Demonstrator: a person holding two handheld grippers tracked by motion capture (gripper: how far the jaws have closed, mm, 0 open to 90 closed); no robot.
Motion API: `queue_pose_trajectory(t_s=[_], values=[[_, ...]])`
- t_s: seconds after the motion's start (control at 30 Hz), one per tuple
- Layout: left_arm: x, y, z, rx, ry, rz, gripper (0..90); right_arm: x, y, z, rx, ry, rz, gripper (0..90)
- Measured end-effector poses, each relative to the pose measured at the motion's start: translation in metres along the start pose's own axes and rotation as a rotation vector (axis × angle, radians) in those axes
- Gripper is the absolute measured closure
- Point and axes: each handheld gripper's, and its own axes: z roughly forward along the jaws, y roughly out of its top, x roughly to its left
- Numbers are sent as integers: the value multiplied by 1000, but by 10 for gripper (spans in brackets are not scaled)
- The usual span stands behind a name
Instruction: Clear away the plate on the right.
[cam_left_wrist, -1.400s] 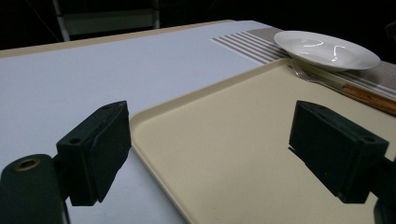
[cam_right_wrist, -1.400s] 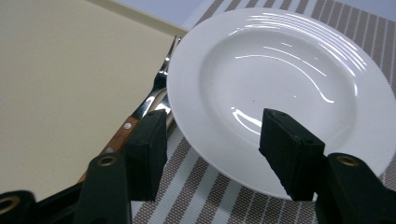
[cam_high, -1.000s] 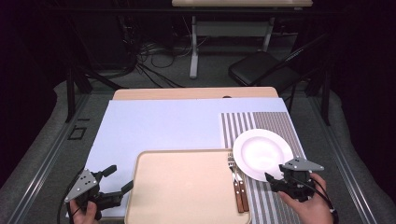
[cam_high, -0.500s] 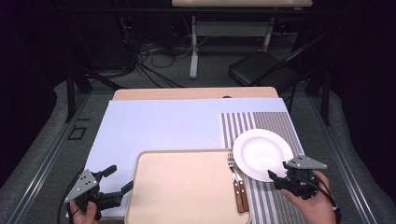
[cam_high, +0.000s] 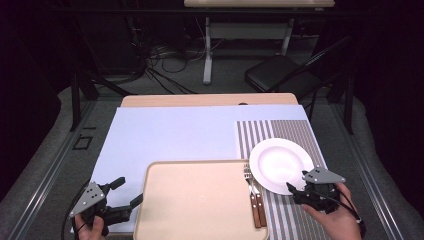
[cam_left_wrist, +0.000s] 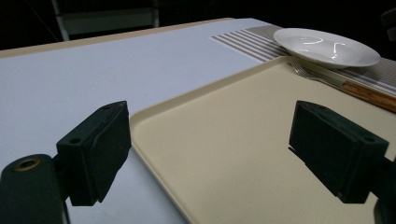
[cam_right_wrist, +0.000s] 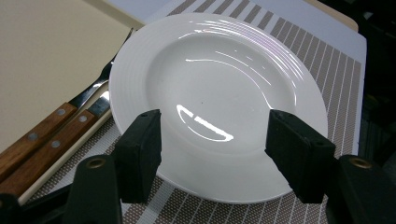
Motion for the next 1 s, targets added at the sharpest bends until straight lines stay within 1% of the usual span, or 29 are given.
queue_pose_trajectory(t_s=[0.03,0.23,0.3,0.37,0.43,0.53,0.63,0.67,0.7,0.8,0.83,0.87,0.97,1.0], values=[[0,0,0,0,0,0,132,1,0,0,1,-4,-15,361],[0,0,1,0,-3,2,132,5,-2,5,31,11,-117,379],[0,0,1,0,-4,0,132,7,-2,5,30,10,-161,390],[1,0,1,4,-5,1,132,7,-3,6,45,17,-186,391],[0,0,1,4,-2,3,134,8,-3,7,54,16,-230,401],[0,0,1,0,-4,1,134,9,-3,7,89,15,-283,399],[0,0,1,2,-5,0,134,8,-4,7,89,16,-315,387],[0,0,1,4,-3,2,134,8,-4,6,98,10,-336,384],[0,0,1,4,-3,2,134,7,-5,6,92,10,-351,376],[0,0,1,3,-6,0,134,6,-6,7,94,28,-380,348],[0,0,1,3,-6,0,134,6,-6,7,110,18,-400,345],[0,0,1,3,-6,0,134,6,-7,8,104,22,-414,337],[0,0,2,6,-2,0,134,8,-9,9,106,10,-486,323],[0,0,2,5,-3,-1,134,9,-9,9,125,6,-500,322]])
